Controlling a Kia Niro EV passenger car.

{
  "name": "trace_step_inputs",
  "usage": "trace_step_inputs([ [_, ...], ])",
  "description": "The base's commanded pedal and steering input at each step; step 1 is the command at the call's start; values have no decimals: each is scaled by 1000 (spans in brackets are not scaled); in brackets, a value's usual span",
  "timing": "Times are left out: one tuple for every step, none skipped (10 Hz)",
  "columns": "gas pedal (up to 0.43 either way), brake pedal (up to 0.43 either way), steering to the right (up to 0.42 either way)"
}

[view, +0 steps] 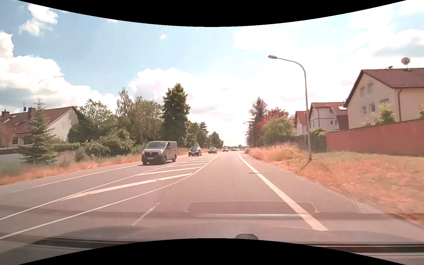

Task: Follow the waypoints while adhering to traffic rules and regulations

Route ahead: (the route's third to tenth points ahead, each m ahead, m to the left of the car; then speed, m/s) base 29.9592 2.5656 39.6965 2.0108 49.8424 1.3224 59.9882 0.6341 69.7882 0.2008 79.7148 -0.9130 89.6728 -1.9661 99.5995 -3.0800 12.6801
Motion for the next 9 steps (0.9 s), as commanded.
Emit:
trace_step_inputs([
  [39, 0, -1],
  [39, 0, -2],
  [39, 0, -1],
  [39, 0, -1],
  [39, 0, -1],
  [39, 0, -1],
  [39, 0, -1],
  [39, 0, -1],
  [39, 0, -1],
])
